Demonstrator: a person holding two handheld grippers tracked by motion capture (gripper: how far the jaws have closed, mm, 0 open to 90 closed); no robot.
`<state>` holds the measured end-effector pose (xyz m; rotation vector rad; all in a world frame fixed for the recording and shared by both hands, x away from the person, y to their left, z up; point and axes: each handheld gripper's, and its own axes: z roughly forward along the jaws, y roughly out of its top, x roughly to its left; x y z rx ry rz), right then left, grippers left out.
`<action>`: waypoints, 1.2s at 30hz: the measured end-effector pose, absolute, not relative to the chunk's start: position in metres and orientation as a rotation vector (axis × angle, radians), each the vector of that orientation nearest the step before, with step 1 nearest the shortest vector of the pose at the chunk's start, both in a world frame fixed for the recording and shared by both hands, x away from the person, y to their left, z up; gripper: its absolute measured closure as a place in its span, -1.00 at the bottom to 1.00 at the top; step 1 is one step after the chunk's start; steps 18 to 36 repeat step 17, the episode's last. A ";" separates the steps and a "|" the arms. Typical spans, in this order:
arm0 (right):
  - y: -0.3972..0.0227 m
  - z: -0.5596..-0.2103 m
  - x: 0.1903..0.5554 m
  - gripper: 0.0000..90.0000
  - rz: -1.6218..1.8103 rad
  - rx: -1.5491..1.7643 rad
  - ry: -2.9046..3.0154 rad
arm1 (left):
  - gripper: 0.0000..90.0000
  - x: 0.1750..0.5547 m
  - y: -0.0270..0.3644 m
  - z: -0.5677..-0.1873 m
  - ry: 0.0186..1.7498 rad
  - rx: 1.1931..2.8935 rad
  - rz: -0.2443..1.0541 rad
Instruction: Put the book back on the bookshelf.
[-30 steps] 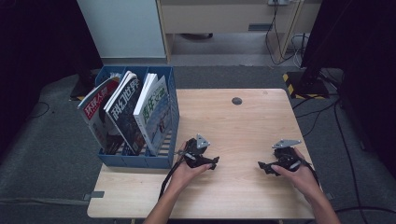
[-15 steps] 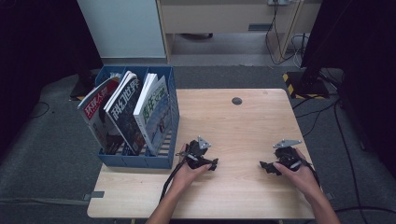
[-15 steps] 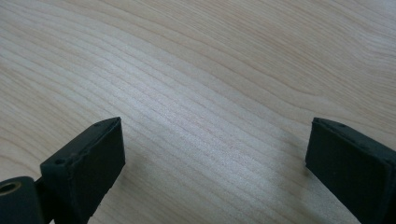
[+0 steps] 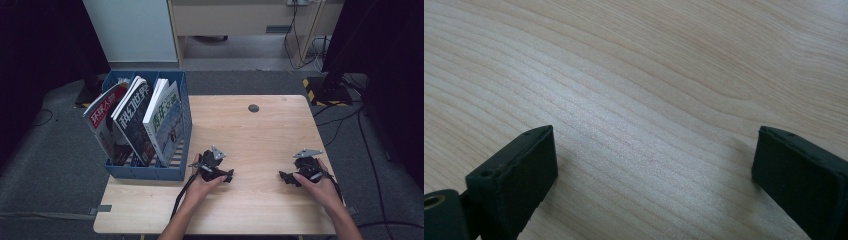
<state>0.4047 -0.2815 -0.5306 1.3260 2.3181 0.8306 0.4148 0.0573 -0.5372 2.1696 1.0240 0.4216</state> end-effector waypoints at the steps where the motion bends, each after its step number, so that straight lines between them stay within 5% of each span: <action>1: -0.282 -0.531 0.405 -0.91 0.832 1.327 2.315 | -0.91 0.415 0.057 -0.537 1.024 2.170 0.422; 36: -0.281 -0.539 0.401 -0.99 0.918 1.341 2.229 | -0.98 0.414 0.057 -0.537 1.062 2.163 0.428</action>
